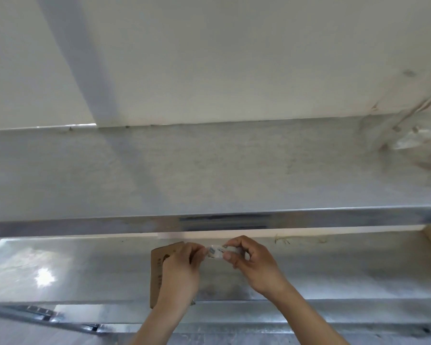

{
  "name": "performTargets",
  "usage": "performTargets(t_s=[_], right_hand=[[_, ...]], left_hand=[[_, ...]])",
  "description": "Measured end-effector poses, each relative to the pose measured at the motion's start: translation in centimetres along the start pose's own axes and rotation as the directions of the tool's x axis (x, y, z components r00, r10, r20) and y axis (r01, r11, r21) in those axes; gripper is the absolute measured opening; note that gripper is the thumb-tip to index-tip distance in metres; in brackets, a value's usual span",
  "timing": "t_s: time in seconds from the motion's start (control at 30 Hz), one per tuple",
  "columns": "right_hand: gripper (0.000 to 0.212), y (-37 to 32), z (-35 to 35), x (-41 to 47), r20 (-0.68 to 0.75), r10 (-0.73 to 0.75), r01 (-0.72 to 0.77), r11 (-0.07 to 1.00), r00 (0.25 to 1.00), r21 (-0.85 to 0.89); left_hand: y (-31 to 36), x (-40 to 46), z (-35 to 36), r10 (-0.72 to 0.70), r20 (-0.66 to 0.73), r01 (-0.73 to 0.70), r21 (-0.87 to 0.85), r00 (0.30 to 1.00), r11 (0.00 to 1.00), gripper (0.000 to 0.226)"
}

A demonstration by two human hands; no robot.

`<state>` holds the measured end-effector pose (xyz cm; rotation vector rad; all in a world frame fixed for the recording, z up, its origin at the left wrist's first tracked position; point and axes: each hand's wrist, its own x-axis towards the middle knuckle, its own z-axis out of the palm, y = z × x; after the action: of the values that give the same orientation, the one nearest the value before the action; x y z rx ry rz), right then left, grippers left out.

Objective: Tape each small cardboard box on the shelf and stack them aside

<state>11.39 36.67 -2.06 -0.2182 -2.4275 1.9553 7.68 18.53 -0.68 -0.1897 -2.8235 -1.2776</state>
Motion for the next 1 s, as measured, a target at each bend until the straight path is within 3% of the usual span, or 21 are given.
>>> performTargets(t_s=[0.13,0.27,0.37,0.47,0.53,0.6,0.7,0.8,0.9,1.0], right_hand=[[0.009,-0.1,-0.1,-0.2,-0.022,0.011,-0.012,1.0,1.0,-0.026],[0.008,-0.8,-0.1,-0.6,-0.027,0.012,-0.012,1.0,1.0,-0.008],[0.008,-1.0,-0.1,-0.5,0.014,0.03,-0.028,0.994,0.999,-0.108],[0.01,-1.6,-0.3,-0.3,0.072,0.046,-0.026,0.968,0.996,-0.251],[0.012,-1.4,-0.4,0.5,0.069,0.043,-0.012,0.914,0.997,-0.406],[0.015,-0.3,-0.2,1.7,0.055,0.021,0.014,0.82,0.998,-0.572],[0.017,1.6,1.7,4.0,0.037,0.02,0.014,0.661,0.999,-0.75],[0.015,2.7,4.1,5.1,0.072,-0.008,0.064,0.563,0.997,-0.824],[0.029,3.6,5.7,4.8,0.078,0.007,0.062,0.528,0.997,-0.847],[0.016,3.8,6.1,4.4,0.08,0.084,0.028,0.49,0.993,-0.871]], left_hand=[[-1.3,0.4,1.1,0.261,0.053,-0.266,0.269,0.964,0.926,0.021],[-1.4,0.6,0.5,0.391,0.173,-0.427,0.342,0.904,0.837,0.041],[-2.0,1.1,-0.1,0.449,0.199,-0.491,0.384,0.871,0.782,0.036],[-3.4,1.3,-0.6,0.377,0.135,-0.399,0.395,0.916,0.828,0.038],[-5.2,1.7,-1.3,0.33,0.132,-0.356,0.377,0.935,0.855,0.026],[-6.0,1.6,-2.8,0.22,0.154,-0.263,0.372,0.963,0.89,0.007],[-8.5,1.2,-4.3,0.089,0.115,-0.12,0.294,0.989,0.948,0.016],[-9.6,0.3,-5.4,-0.114,-0.092,0.128,0.161,0.989,0.979,0.015],[-11.2,-0.4,-5.4,-0.228,-0.092,0.234,0.057,0.969,0.971,0.011],[-12.0,-0.7,-5.4,-0.294,-0.054,0.295,0.009,0.954,0.956,0.011]])
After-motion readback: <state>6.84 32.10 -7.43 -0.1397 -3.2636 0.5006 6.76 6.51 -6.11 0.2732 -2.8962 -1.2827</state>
